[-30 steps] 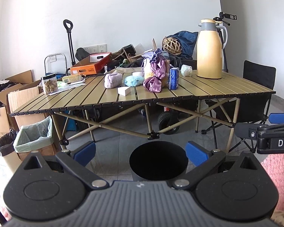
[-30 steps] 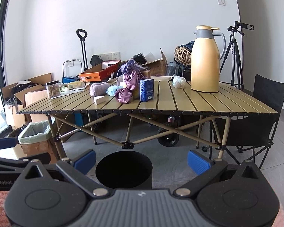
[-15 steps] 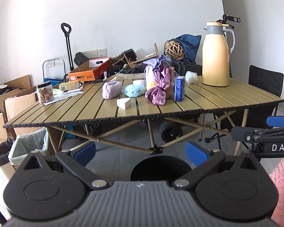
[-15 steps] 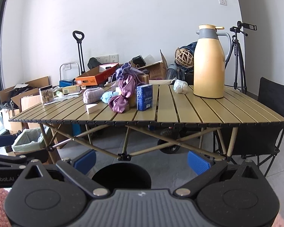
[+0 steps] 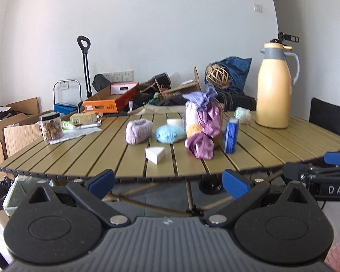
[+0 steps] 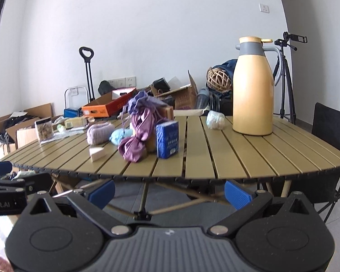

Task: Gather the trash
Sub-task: 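Reach the left tool to the white triangular sponge while the right tool approaches the blue box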

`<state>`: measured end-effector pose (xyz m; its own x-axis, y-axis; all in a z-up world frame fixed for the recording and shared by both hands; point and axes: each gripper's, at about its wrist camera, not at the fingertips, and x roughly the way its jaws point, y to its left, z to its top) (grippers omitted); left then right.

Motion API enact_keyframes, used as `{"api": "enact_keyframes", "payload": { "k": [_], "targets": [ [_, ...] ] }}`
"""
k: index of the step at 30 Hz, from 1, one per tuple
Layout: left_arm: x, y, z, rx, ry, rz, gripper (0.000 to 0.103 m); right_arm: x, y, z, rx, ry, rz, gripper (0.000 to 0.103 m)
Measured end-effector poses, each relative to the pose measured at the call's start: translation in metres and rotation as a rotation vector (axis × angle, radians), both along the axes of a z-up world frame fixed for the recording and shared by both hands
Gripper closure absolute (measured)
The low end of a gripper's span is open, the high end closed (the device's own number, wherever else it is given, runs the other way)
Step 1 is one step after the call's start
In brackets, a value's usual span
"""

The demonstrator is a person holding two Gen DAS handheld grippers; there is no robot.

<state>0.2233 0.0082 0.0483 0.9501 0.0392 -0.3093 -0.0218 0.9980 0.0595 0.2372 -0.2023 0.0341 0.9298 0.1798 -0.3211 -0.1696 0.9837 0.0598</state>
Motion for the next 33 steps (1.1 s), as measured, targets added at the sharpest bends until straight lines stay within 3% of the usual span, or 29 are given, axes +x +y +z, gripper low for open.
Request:
{"api": "enact_keyframes", "payload": {
  "k": [11,21,30,33],
  "targets": [
    [0.054,0.012,0.007,-0.014,-0.036,0.023,0.000,0.051,0.010,0.004,-0.019,-0.069,0.009,0.000],
    [0.103,0.021,0.000,-0.009,0.002,0.049,0.000,0.094,0.012,0.001,0.019,-0.110,0.012,0.000],
    [0.142,0.025,-0.002,0.010,0.046,0.067,0.000,0.122,0.021,-0.001,-0.005,-0.172,0.002,0.000],
    [0.151,0.028,-0.005,-0.028,0.051,0.082,0.000,0.132,0.024,0.001,-0.003,-0.171,0.005,0.000]
  ]
}}
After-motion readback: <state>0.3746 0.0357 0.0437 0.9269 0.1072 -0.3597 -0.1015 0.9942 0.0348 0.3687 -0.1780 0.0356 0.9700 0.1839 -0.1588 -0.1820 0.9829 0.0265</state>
